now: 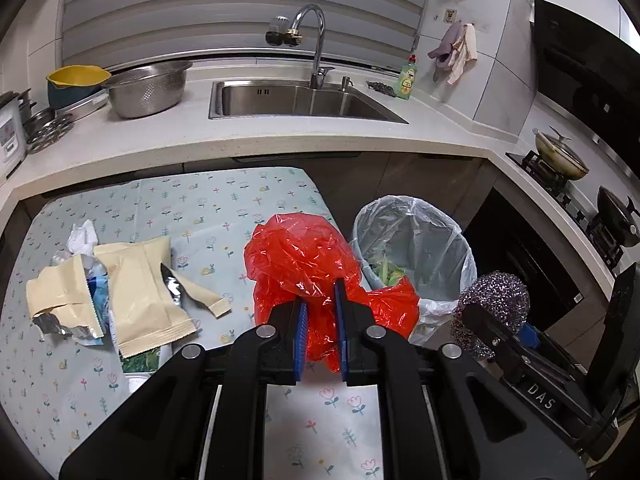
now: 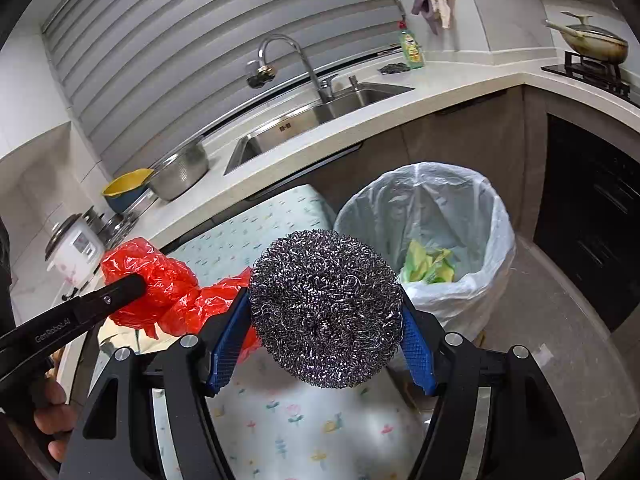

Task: Collect trash
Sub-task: 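Carry steel wool and red bag to the bin and open both tools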

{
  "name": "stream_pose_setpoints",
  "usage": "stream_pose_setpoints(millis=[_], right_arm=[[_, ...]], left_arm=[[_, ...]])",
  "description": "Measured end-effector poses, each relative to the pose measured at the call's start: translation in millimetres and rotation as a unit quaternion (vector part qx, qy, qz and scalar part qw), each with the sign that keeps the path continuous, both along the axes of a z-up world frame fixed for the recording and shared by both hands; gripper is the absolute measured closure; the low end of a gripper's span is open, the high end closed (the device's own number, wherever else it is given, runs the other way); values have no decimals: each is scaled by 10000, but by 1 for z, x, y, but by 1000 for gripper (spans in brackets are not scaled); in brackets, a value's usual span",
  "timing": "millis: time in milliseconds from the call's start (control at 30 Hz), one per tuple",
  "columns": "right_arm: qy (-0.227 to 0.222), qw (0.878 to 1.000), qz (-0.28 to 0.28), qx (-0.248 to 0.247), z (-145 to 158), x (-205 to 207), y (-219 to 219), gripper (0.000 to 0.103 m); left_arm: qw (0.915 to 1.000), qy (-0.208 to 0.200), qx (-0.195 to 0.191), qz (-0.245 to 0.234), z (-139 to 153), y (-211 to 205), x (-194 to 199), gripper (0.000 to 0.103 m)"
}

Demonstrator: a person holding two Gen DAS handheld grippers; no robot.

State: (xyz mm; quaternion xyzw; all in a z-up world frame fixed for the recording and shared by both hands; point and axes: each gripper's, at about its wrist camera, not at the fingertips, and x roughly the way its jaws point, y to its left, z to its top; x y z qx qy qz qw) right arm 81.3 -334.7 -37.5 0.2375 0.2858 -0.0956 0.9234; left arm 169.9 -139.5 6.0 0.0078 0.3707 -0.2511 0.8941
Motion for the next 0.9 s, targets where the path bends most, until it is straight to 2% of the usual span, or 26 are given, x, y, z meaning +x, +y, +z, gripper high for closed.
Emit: stream_pose_setpoints(millis=[400, 533, 900], right_arm=[[13, 9990, -452, -28, -5, 19, -71, 37], [71, 9984, -541, 111, -13, 33, -93, 37], [250, 9974, -656, 189, -32, 61, -115, 37]], left_arm=[[9990, -92, -5, -445, 3, -79, 28, 91], [9983, -98, -2, -578, 0, -105, 41, 91], [9972, 70, 75, -739, -24, -148, 76, 91]])
